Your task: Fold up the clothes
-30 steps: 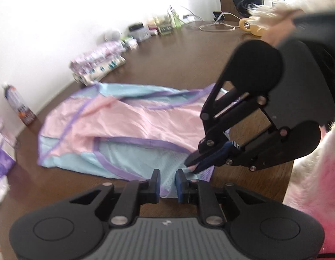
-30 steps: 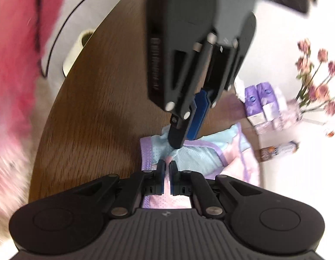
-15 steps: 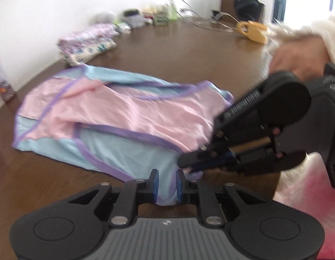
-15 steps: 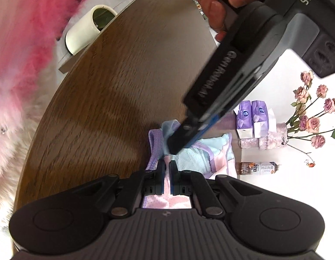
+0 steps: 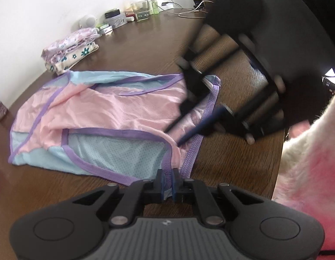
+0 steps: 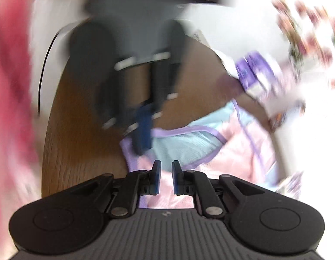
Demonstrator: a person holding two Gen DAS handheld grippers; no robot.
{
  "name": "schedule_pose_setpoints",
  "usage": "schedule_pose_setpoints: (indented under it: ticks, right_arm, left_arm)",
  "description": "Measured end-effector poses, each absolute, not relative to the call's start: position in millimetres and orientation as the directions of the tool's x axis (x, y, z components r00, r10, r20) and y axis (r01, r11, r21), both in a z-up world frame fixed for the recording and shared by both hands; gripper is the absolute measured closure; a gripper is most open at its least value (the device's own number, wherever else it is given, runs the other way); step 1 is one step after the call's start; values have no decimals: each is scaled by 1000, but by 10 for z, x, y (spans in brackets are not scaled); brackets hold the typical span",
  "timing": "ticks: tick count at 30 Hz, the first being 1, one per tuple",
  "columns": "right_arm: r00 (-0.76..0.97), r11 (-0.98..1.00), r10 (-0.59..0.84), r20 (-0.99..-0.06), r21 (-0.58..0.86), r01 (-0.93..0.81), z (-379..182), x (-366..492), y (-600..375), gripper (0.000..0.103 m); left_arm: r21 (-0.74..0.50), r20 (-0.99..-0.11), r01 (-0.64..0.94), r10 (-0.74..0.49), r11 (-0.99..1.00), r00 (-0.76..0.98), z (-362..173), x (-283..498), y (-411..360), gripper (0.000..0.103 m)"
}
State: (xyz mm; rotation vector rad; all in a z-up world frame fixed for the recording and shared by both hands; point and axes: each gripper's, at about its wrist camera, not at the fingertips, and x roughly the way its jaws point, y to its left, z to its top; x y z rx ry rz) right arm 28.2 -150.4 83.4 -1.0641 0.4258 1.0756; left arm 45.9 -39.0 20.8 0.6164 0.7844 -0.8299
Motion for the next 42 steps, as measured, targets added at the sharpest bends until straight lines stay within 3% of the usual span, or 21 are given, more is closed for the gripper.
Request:
schedule_pose_setpoints:
  ticks: [8, 14, 17, 18, 20, 21, 24, 25, 30, 35, 42]
  right_arm:
    - [220, 35, 471, -854, -231, -972, 812, 654, -1445, 94]
    - [62, -14, 412, -909, -74, -997, 732, 835, -1391, 90]
    - [16, -14, 399, -917, -23, -1000, 731, 955, -1354, 81]
    - [0, -13, 395, -919, -6, -1000, 731, 995, -1341, 73]
    - [-30, -13, 386, -922, 28, -1000, 731, 1076, -1316, 71]
    - [-46, -12, 382, -923, 44, -999, 731, 1116, -1303, 72]
    - [-93, -15, 372, -924, 94, -995, 725, 1210, -1271, 95]
    - [-91, -21, 374, -923, 90, -996, 724, 1195, -1269, 96]
    - [121, -52, 412, -903, -156, -986, 724, 758, -1355, 98]
    - [372, -78, 504, -779, -470, -879, 613, 167, -1510, 98]
    - [533, -94, 545, -647, -679, -728, 438, -165, -1549, 98]
  left_arm:
    - [327, -765, 809, -366, 488, 530, 150, 234, -468, 98]
    - [358, -750, 810, -373, 465, 546, 124, 183, -476, 103]
    - [360, -747, 810, -377, 462, 547, 120, 181, -469, 103]
    - [358, -747, 810, -379, 464, 547, 120, 180, -464, 103]
    - [352, -745, 811, -384, 467, 545, 120, 183, -454, 103]
    - [347, -745, 810, -386, 472, 544, 121, 189, -447, 103]
    - [333, -744, 809, -393, 485, 541, 125, 204, -428, 102]
    - [328, -743, 808, -394, 489, 540, 126, 211, -420, 102]
    - [301, -743, 791, -389, 533, 545, 167, 261, -367, 93]
    - [289, -738, 782, -392, 553, 550, 248, 317, -335, 91]
    - [306, -739, 806, -407, 507, 537, 279, 307, -391, 90]
